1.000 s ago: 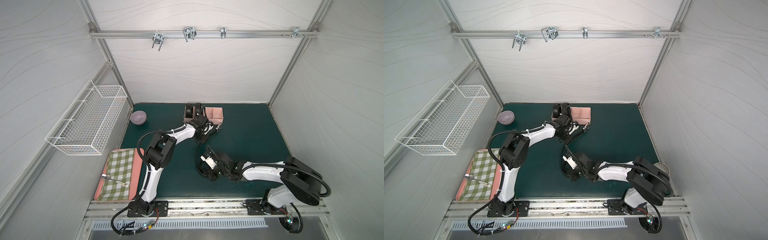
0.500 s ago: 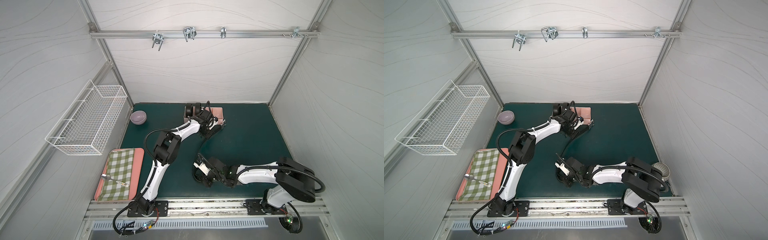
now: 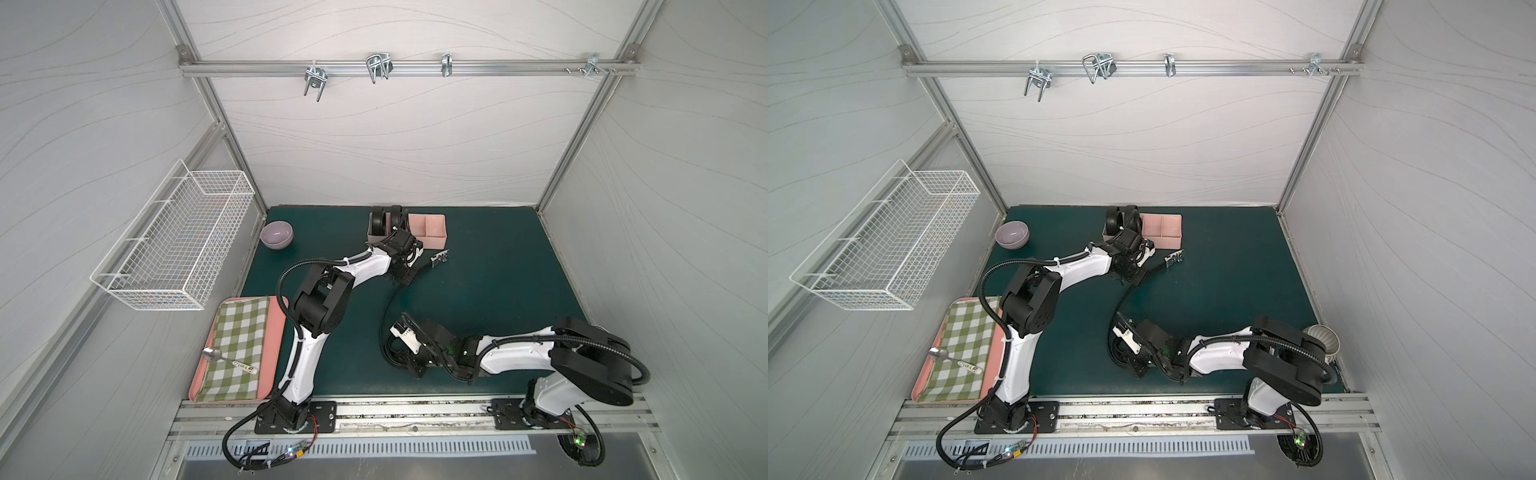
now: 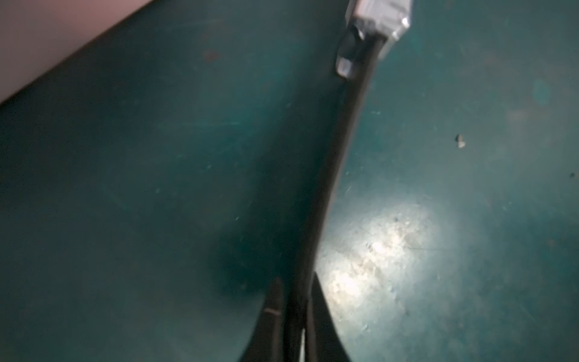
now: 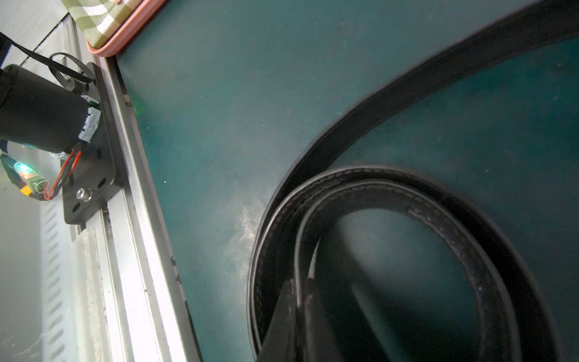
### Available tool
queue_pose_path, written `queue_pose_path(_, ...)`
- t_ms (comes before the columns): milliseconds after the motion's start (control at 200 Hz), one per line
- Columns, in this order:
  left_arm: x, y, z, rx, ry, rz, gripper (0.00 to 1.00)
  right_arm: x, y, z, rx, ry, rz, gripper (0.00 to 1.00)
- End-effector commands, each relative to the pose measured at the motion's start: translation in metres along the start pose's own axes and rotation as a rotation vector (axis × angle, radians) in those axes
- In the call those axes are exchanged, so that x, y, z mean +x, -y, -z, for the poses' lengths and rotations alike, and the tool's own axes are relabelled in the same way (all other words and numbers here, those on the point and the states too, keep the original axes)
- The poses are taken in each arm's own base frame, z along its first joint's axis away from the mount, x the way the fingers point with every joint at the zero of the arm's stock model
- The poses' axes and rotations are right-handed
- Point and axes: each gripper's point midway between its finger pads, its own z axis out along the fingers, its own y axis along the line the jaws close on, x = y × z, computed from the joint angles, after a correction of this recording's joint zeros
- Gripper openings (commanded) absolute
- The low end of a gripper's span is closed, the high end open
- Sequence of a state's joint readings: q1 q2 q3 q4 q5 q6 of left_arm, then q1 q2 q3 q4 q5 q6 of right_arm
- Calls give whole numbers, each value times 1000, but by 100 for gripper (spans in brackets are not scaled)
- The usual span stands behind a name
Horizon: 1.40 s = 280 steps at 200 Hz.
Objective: Place the belts into the storage roll
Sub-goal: Roll the belt at the center of the board.
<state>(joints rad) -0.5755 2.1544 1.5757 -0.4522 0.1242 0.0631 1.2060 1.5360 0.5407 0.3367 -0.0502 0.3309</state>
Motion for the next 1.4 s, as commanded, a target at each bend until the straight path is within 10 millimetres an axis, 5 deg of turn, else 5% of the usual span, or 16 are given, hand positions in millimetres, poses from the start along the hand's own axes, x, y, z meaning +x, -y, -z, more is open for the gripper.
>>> queue_pose_path(0,-32,-10,27,-36,134,39,14,48,18,-2,75,-142,-33,0)
queue_pose_path(165,-42,-23,81,-98,257,118,52,48,19,-1,79,-142,-43,0)
queue_pose_path(270,-25,-38,117,-149,285,218,68,48,19,0,81,-137,-43,0)
queue_pose_path(405,39,-63,143,-217,223,481,71,46,19,2,82,-133,-37,0)
queue_pose_path(520,107,-63,147,-241,167,656,66,45,18,2,79,-129,-29,0)
queue_pose_path(635,165,-45,140,-178,120,755,64,42,17,5,78,-114,-25,0)
queue_pose_path(710,184,-26,136,-68,123,775,61,42,18,7,81,-113,-22,0)
queue_pose_path(910,184,36,144,303,249,775,61,46,21,7,91,-120,-24,0)
queue_pose_path(1060,178,56,143,350,247,735,64,47,20,5,83,-121,-32,0)
queue_pose_path(1395,172,82,110,472,159,732,42,46,19,2,76,-123,-36,0)
